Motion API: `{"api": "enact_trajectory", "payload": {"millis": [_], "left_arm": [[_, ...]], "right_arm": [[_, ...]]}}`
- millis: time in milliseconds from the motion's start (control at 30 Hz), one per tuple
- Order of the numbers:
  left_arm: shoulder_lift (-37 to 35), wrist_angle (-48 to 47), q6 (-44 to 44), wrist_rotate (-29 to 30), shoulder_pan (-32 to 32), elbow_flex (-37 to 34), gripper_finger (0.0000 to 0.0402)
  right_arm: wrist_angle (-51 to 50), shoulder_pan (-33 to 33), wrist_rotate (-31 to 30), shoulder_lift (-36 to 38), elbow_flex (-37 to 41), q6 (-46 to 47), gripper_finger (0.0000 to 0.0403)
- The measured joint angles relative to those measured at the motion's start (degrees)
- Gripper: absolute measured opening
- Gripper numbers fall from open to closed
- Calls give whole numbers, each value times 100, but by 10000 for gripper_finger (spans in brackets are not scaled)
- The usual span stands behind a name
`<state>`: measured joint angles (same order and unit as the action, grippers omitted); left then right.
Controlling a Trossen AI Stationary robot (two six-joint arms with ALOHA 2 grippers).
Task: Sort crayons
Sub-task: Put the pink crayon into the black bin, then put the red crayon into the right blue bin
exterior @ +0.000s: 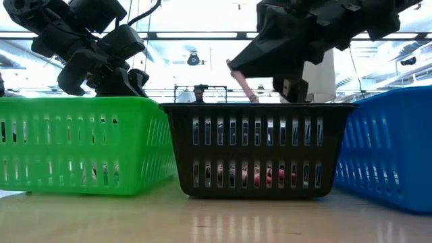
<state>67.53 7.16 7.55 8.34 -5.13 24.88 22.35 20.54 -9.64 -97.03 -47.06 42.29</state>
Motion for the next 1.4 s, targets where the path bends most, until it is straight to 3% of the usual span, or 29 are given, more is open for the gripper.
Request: {"api": "enact_trajectory", "payload": {"millis": [300, 767, 1000, 1233, 1400], "left_arm": [[0, 31, 2, 0, 4, 0, 117], [-1, -6, 4, 0, 4, 2, 117], [-1, 30, 5, 0, 4, 2, 117], [0, 125, 7, 0, 7, 2, 117], [-1, 122, 7, 1, 7, 2, 117]], "right_arm": [[-1346, 233, -89, -714, -1091, -112, 36], [-1755, 180, -132, -620, -1148, 19, 88], [-2083, 66, -3, -405, -1148, -4, 91], [-2445, 6, -838, -92, -1147, -372, 91], [-2688, -88, -1063, -83, -1146, -630, 92]]}}
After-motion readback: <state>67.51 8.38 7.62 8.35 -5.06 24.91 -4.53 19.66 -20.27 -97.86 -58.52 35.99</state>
